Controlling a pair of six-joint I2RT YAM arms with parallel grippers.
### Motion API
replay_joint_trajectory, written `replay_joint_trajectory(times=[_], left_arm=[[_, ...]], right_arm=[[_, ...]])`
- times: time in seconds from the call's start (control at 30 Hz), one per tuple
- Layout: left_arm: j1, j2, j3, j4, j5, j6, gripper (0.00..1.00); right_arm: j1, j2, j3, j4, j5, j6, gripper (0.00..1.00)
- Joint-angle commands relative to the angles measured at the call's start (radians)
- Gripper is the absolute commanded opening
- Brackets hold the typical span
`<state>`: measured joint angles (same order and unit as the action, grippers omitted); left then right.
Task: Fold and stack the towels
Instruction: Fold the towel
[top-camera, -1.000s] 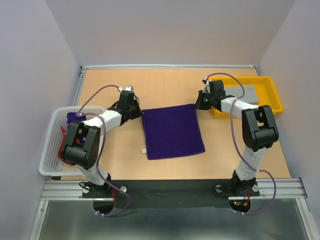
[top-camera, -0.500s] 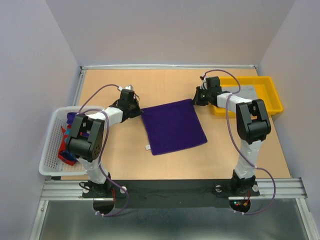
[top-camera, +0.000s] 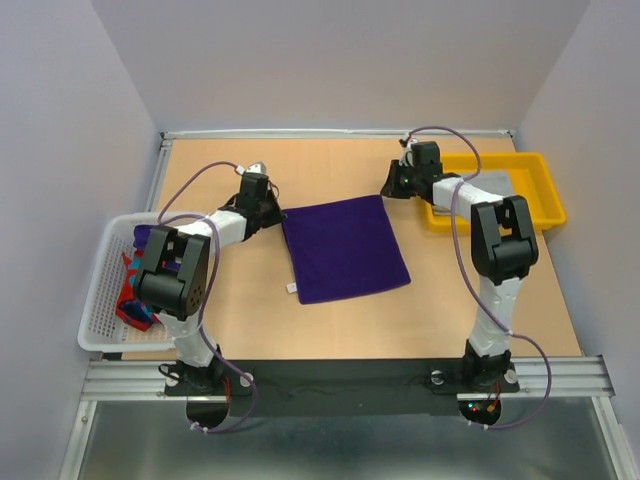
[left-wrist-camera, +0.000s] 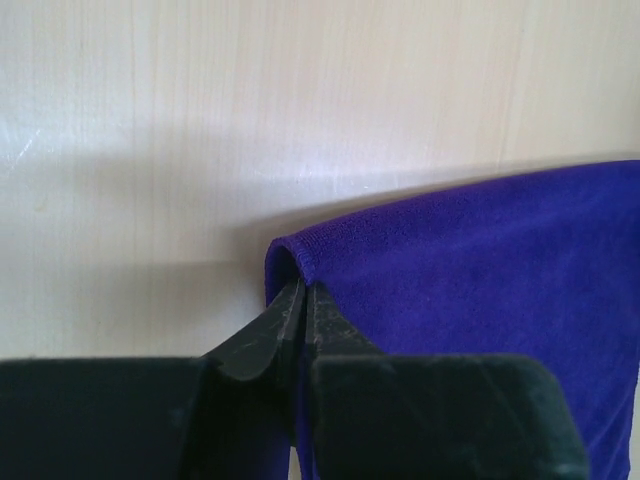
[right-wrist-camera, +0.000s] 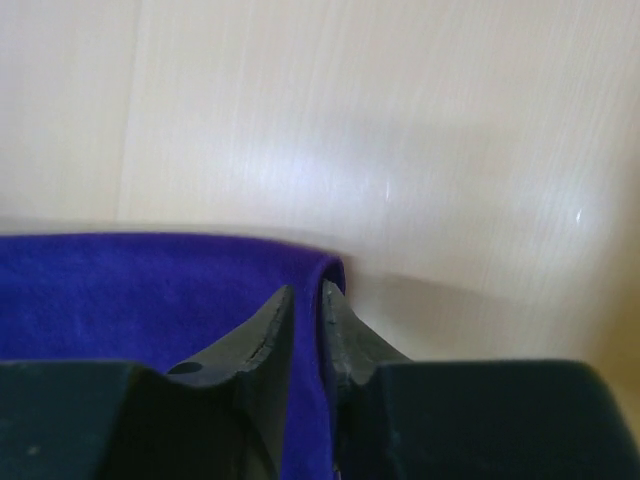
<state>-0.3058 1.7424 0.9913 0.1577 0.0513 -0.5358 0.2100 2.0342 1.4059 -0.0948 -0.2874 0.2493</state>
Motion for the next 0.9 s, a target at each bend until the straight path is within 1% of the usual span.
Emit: replay_joint_trajectory(times=[0.0,0.07,0.1,0.13,0.17,0.2,0.27,0.3,0.4,0.47,0.53,0.6,0.63,0.67,0.77,0.87], left_arm=[[0.008,0.028,0.061,0.029,-0.030,0.017,0.25],[0.008,0.022,0.063,0.029,-0.044,0.017,0.36],[0.008,0.017,0.067,0.026,-0.072,0.022,0.44],[0.008,0.006,0.072,0.022,-0.083,0.029,0.49],[0.008,-0.001,0.079,0.005,-0.097,0.034,0.64],[0.008,-0.010,0.081,-0.004,-0.111,0.040,0.71],[0.008,-0.041,0.093,-0.039,-0.163,0.051,0.77],[0.008,-0.053,0.096,-0.082,-0.177,0.056,0.77],[-0.029,-0.128,0.084,-0.154,-0.244,0.066,0.78],[-0.093,-0.182,0.075,-0.191,-0.260,0.068,0.78],[-0.142,-0.210,0.049,-0.237,-0.265,0.033,0.76],[-0.251,-0.247,0.012,-0.263,-0.271,-0.001,0.73],[-0.274,-0.253,0.000,-0.264,-0.260,-0.012,0.72],[-0.274,-0.254,-0.014,-0.264,-0.243,-0.026,0.72],[-0.352,-0.254,-0.075,-0.251,-0.203,-0.056,0.65],[-0.386,-0.228,-0.108,-0.239,-0.182,-0.062,0.63]], right_arm=[[-0.008,0.035,0.079,0.064,0.028,-0.054,0.25],[-0.008,0.046,0.088,0.066,0.034,-0.073,0.27],[-0.008,0.046,0.099,0.066,0.039,-0.082,0.32],[-0.008,0.047,0.100,0.064,0.039,-0.109,0.33],[-0.008,0.034,0.094,0.061,0.034,-0.123,0.35],[-0.008,0.018,0.085,0.063,0.022,-0.139,0.36],[-0.008,-0.015,0.053,0.064,0.004,-0.176,0.38],[-0.006,-0.052,0.036,0.063,-0.005,-0.183,0.40],[0.003,-0.118,-0.059,0.061,-0.013,-0.182,0.42],[0.014,-0.179,-0.137,0.061,0.020,-0.167,0.43],[0.031,-0.218,-0.183,0.043,0.043,-0.127,0.43],[0.046,-0.287,-0.283,-0.003,0.072,-0.081,0.41],[0.046,-0.304,-0.306,-0.016,0.073,-0.070,0.41],[0.051,-0.324,-0.306,-0.016,0.070,-0.062,0.41],[0.077,-0.388,-0.419,-0.087,0.077,-0.039,0.37],[0.089,-0.431,-0.481,-0.150,0.082,-0.002,0.35]])
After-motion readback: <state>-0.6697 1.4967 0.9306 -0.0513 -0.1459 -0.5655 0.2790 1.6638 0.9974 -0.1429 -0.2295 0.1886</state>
